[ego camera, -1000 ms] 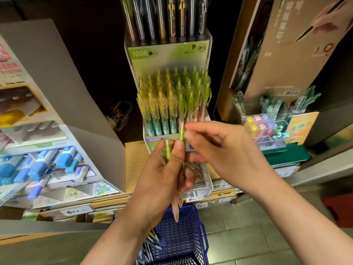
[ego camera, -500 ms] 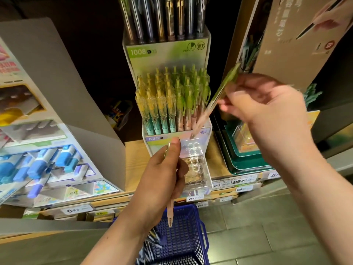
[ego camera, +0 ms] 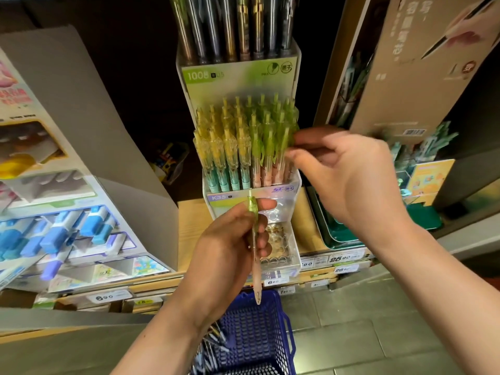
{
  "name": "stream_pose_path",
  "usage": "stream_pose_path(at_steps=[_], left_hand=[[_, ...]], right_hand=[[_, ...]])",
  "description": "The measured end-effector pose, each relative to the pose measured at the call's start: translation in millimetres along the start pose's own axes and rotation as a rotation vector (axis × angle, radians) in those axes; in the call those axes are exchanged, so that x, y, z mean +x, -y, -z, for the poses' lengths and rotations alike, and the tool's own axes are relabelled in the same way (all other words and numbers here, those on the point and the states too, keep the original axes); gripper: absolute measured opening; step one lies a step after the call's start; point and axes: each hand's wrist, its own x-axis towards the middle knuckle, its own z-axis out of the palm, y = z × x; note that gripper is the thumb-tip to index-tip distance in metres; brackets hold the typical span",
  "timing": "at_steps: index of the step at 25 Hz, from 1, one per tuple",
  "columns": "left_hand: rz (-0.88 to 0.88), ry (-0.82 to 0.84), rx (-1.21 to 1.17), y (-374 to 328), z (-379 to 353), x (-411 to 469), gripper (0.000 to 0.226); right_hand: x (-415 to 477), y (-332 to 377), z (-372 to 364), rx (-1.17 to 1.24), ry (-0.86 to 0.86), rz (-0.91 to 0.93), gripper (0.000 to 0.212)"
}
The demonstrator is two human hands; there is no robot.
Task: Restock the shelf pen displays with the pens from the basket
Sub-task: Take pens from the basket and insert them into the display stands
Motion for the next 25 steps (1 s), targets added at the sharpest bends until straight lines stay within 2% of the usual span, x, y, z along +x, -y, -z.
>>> stream_pose_path(at_steps=[3,8,12,13,15,17,19,23,25], left_hand=[[-0.025,0.019,0.035,4.2,2.9,0.8,0.041],[-0.159,0.004,0.231,3.1,-4.5,1.4,0.028],[-0.173,-0.016,0.177,0.0,-15.3,3.3,0.033],[-0.170,-0.025,0.158,0.1,-17.3,3.9,0.034],[-0.168,-0.025,0.117,-0.5,-19.6,4.6,0.030],[-0.176,-0.022,0.118,0.1,-20.9,6.1,0.028],[-0.178,-0.041,0.139,1.8,-22.4,7.6,0.030],[-0.148,-0.052,0.156,5.2,-21.1,6.2,0.032],[-0.114,-0.028,0.148,6.3,-19.5,4.3,0.028]], right_hand=[[-1.2,-5.0,-3.4,-0.050,0.000,0.016,0.016],[0.2,-10.3,-4.9,-0.054,0.011,-0.031,0.012],[-3.6,-15.0,-2.2,-0.021,0.042,-0.106,0.007],[-7.1,-15.0,0.3,0.049,0.050,-0.125,0.012],[-17.9,-15.2,5.9,0.225,0.151,-0.143,0.025],[-27.3,-13.5,10.4,0.301,0.336,-0.150,0.023],[-31.7,-15.5,10.2,0.346,0.413,-0.200,0.020],[-24.8,-17.7,8.0,0.483,0.307,-0.257,0.029],[-13.3,-14.9,13.2,0.519,0.183,-0.282,0.018]])
